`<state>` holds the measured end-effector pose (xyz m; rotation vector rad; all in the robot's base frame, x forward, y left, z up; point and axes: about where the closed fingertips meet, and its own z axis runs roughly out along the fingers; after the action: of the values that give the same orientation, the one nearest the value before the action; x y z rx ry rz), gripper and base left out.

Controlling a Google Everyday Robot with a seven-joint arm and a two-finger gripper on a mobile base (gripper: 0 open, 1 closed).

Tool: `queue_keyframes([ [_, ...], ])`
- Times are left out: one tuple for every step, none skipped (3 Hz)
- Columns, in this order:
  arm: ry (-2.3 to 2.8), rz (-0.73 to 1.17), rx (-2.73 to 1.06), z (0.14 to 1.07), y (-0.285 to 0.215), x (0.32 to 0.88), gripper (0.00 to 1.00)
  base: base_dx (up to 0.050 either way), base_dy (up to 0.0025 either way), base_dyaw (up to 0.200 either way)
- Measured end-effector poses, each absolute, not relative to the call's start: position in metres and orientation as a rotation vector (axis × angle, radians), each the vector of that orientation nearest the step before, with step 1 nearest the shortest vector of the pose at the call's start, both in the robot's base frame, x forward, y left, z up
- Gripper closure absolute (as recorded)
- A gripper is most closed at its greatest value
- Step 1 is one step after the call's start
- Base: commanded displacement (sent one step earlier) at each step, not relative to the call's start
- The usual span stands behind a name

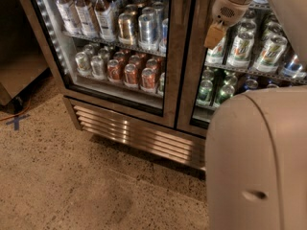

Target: Close right fridge door

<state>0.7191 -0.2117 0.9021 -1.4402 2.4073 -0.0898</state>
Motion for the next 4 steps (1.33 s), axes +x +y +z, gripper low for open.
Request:
queue_keyframes([
  [2.369, -0.119, -1.421, 0.9, -0.205, 0.708, 1.0, 0.0, 0.0, 0.0],
  [2.369, -0.119, -1.421, 0.898, -0.2, 0.699, 1.0, 0.0, 0.0, 0.0],
  [2.366, -0.121, -1.429, 0.891, -0.205, 0.681, 1.0, 0.0, 0.0, 0.0],
  [2.252, -0.21, -1.365, 0.922, -0.228, 0.636, 1.0, 0.0, 0.0, 0.0],
])
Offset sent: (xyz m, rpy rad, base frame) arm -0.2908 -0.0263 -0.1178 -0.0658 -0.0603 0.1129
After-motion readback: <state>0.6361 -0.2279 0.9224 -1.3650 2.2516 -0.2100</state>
